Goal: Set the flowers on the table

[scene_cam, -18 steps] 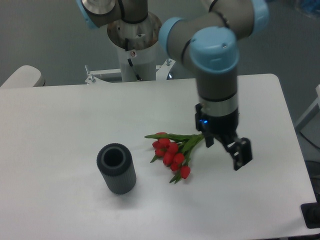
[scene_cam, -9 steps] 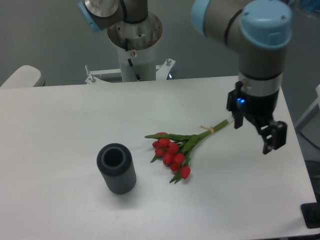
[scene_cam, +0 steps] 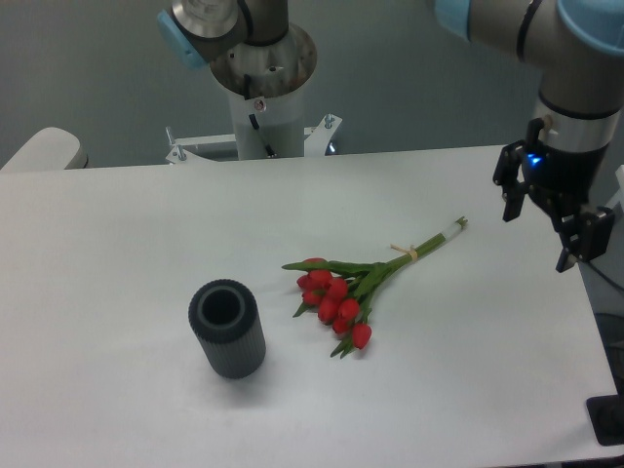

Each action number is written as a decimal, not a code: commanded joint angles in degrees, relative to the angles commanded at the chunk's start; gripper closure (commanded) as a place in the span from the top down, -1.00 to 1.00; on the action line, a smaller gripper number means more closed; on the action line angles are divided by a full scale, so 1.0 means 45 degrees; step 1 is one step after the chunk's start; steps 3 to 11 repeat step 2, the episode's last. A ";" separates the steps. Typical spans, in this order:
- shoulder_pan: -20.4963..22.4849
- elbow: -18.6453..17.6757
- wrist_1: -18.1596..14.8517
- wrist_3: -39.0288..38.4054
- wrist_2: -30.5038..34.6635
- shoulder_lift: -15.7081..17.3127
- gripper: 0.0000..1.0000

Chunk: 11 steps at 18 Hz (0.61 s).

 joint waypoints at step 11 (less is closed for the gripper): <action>0.0000 -0.0020 0.0000 0.0000 -0.0020 0.0000 1.00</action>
